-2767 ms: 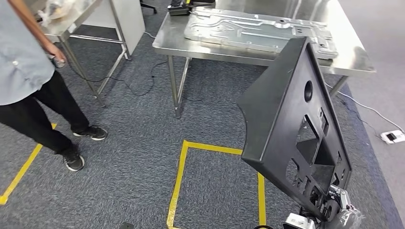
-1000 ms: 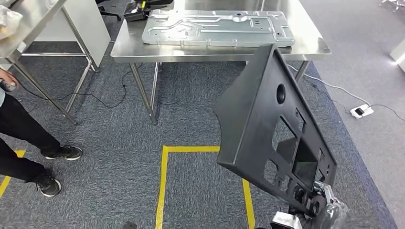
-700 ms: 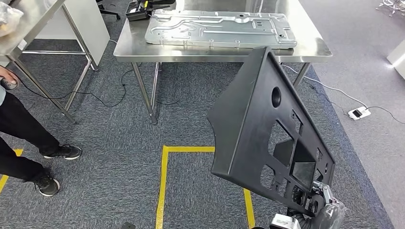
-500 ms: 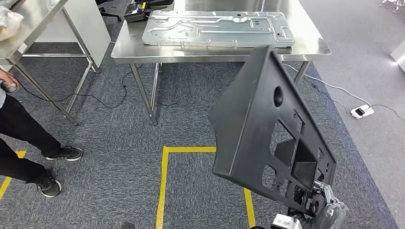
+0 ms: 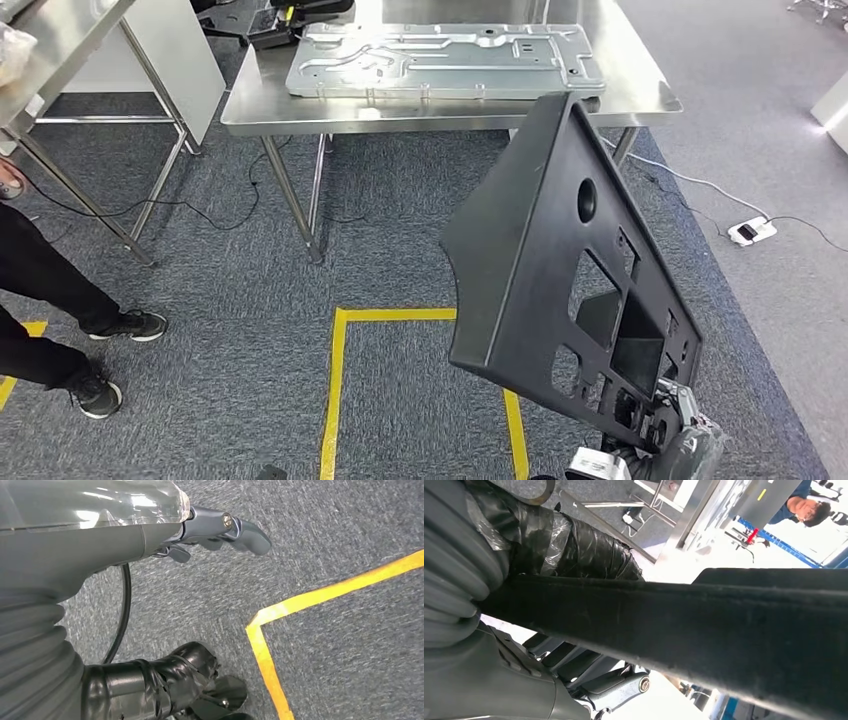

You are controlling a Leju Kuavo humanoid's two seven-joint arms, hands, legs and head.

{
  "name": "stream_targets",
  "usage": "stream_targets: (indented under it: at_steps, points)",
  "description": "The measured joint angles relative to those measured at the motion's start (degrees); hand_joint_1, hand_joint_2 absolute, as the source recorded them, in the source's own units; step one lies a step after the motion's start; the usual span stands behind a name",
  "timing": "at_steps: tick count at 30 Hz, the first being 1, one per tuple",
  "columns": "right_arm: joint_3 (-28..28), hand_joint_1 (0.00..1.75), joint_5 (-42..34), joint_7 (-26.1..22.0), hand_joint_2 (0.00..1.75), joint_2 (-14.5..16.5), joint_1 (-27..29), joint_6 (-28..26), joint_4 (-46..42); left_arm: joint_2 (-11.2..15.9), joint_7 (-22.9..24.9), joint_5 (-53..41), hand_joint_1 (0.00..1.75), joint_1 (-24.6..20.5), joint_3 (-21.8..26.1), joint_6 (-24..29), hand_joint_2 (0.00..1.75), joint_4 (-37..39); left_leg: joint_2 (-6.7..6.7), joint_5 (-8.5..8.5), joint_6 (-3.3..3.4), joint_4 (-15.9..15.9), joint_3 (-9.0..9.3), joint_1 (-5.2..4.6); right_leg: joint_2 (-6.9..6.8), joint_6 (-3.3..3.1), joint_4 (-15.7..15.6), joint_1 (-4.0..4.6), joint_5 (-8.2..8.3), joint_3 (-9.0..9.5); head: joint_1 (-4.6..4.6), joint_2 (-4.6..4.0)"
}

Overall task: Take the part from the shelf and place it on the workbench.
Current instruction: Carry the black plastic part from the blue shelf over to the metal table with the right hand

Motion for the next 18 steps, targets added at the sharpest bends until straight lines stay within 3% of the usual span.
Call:
stream_targets:
  at_steps: [2,4,7,8,9,10,11,13,15,18]
  points:
    - [0.0,1.75,0.3,0.02,1.75,0.0,0.0,0.0,0.0,-0.04,-0.02,-0.04,0.0,0.04,-0.02,0.0,1.75,0.0,0.02,0.35,0.3,-0.66,0.2,0.17,-0.05,0.61,0.01,-0.1,-0.05,0.04,0.0,0.0]
    - [0.0,1.75,0.72,-0.01,1.75,0.0,-0.05,-0.01,-0.02,-0.1,-0.02,-0.16,0.0,0.03,-0.03,0.0,1.75,0.0,0.09,0.81,0.84,-1.41,0.56,0.61,-0.09,1.21,2.06,-0.17,-1.57,-0.71,0.03,-0.01]
    - [0.0,1.75,1.49,-0.11,1.75,-0.02,-0.07,-0.01,0.08,-0.14,-0.02,-0.41,0.0,-0.05,-0.05,-0.03,1.75,0.0,0.17,0.89,1.18,-1.58,0.64,0.74,-0.14,2.11,12.25,-0.8,-6.58,-5.65,0.04,-0.01]
    - [0.0,1.75,1.91,-0.18,1.75,-0.03,-0.04,-0.01,0.15,-0.14,-0.02,-0.45,0.0,-0.03,-0.06,-0.05,1.75,0.0,0.18,0.84,1.14,-1.55,0.66,0.75,-0.15,2.37,14.87,-1.04,-7.22,-7.07,0.04,-0.01]
    - [0.0,1.75,2.36,-0.28,1.75,-0.03,-0.02,-0.01,0.19,-0.14,-0.03,-0.47,0.0,-0.01,-0.06,-0.09,1.75,0.0,0.18,0.75,1.07,-1.52,0.72,0.77,-0.18,2.58,15.32,-1.26,-6.62,-7.48,0.04,-0.01]
    - [0.0,1.75,2.69,-0.46,1.75,-0.04,-0.02,-0.01,0.22,-0.14,-0.05,-0.48,0.0,-0.01,-0.06,-0.13,1.75,0.0,0.16,0.62,0.97,-1.48,0.86,0.8,-0.23,2.72,13.53,-1.47,-4.98,-6.75,0.04,-0.01]
    - [0.0,1.75,2.93,-0.69,1.75,-0.04,-0.02,-0.01,0.22,-0.15,-0.07,-0.49,0.0,-0.01,-0.06,-0.16,1.75,0.0,0.13,0.43,0.8,-1.4,1.06,0.84,-0.31,2.81,9.89,-1.65,-2.7,-5.05,0.04,-0.01]
    - [0.0,1.75,3.28,-1.09,1.75,-0.04,-0.04,-0.01,0.21,-0.15,-0.12,-0.51,0.0,-0.01,-0.06,-0.21,1.75,0.0,0.09,-0.05,0.24,-1.09,1.27,0.76,-0.44,2.65,2.77,-1.67,0.15,-1.62,0.04,0.0]
    - [-0.01,1.75,3.63,-1.28,1.75,-0.03,0.03,-0.01,0.19,-0.15,-0.17,-0.51,0.0,-0.03,-0.06,-0.22,1.75,0.0,0.09,-0.35,-0.47,-0.89,1.27,0.6,-0.4,2.1,0.3,-1.34,0.4,-0.61,0.02,0.0]
    - [-0.02,1.75,3.77,-1.37,1.75,-0.01,0.17,-0.01,0.17,-0.16,-0.25,-0.51,0.0,-0.09,-0.07,-0.23,1.75,0.0,0.12,-0.86,-1.44,-0.58,1.24,0.77,-0.24,0.97,-0.06,-1.33,0.51,-0.56,0.01,-0.02]
